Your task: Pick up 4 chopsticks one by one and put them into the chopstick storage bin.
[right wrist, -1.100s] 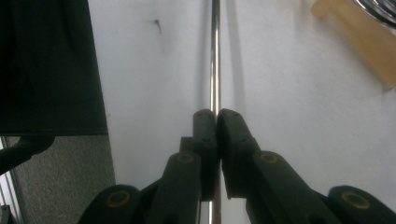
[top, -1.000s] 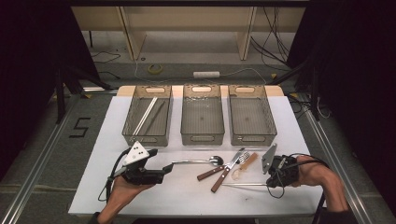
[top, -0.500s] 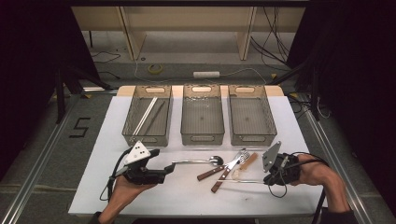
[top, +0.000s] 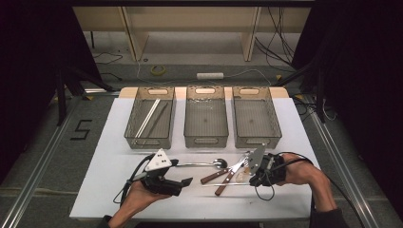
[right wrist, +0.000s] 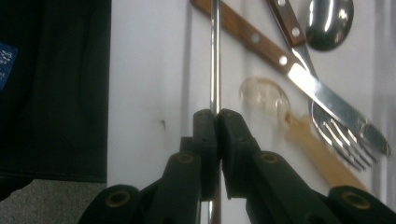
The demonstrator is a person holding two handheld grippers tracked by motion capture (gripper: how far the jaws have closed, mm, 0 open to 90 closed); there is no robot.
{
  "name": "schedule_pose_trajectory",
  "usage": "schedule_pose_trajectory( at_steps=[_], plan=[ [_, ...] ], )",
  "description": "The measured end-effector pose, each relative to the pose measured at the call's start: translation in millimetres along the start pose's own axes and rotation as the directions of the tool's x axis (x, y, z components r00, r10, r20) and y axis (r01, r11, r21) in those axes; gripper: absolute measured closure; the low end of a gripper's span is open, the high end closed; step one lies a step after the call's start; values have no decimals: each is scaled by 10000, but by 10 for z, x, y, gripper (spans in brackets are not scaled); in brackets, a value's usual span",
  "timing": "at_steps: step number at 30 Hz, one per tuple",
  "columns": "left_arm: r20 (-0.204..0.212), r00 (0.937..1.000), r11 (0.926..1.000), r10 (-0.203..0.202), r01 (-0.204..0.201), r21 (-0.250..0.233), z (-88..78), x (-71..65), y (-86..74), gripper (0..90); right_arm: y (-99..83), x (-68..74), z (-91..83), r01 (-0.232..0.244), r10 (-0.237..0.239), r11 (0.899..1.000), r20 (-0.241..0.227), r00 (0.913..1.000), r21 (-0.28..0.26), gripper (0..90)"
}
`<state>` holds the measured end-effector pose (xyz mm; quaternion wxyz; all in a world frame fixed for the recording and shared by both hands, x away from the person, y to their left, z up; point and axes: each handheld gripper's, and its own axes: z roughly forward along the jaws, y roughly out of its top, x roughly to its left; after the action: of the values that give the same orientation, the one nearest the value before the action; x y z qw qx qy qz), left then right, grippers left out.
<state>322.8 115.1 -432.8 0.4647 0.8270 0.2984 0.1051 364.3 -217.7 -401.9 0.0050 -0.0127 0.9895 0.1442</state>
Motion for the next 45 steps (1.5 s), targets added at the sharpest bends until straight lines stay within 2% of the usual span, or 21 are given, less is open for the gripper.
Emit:
schedule_pose_trajectory(
  at_steps=[6,9,11,13,16,17,19,22,26,29,32,36,39,41,45],
  plan=[
    [461,9980,9978,437,-458,476,121,-109,38,200,177,-6,54,395,-395,9992,-39,9992,-35,860],
    [558,9952,9939,806,-845,704,198,-172,57,203,239,-11,65,515,-516,9987,-55,9987,-53,860],
    [673,9945,9931,807,-860,804,242,-196,56,204,299,-11,87,636,-636,9980,-122,9979,-7,860],
    [688,9932,9902,937,-1002,969,272,-214,52,203,355,-12,117,788,-788,9969,-169,9968,-2,860],
    [683,9902,9853,1215,-1287,1121,290,-237,54,205,429,-16,148,775,-774,9970,-205,9968,43,860],
    [777,9888,9834,1277,-1364,1199,298,-250,56,208,444,-24,150,933,-930,9956,-221,9954,101,860],
    [900,9852,9787,1458,-1569,1324,316,-264,54,215,480,-27,160,971,-970,9953,-250,9950,9,860],
    [933,9777,9671,1883,-2012,1555,339,-284,41,248,505,-30,174,917,-918,9958,-258,9954,-31,860],
    [1225,9652,9518,2312,-2505,1770,359,-327,35,315,532,-37,176,1068,-1069,9943,-244,9940,-32,860],
    [1278,9497,9297,2859,-3072,2032,384,-377,20,390,545,-35,172,1165,-1169,9931,-260,9928,-136,860],
    [1374,9421,9200,3058,-3295,2121,391,-401,11,440,549,-30,169,1184,-1188,9928,-257,9926,-168,860],
    [1408,9399,9155,3111,-3362,2211,391,-405,5,488,572,-12,167,1240,-1244,9921,-266,9919,-174,860],
    [1457,9336,9066,3274,-3538,2300,391,-405,3,533,586,-10,166,1303,-1307,9913,-287,9910,-168,860],
    [1503,9319,9046,3301,-3578,2315,388,-409,5,566,589,-3,172,1223,-1228,9923,-284,9920,-188,860],
    [1557,9278,9003,3391,-3681,2324,388,-424,3,632,597,1,170,1364,-1369,9905,-296,9901,-200,860]
  ],
)
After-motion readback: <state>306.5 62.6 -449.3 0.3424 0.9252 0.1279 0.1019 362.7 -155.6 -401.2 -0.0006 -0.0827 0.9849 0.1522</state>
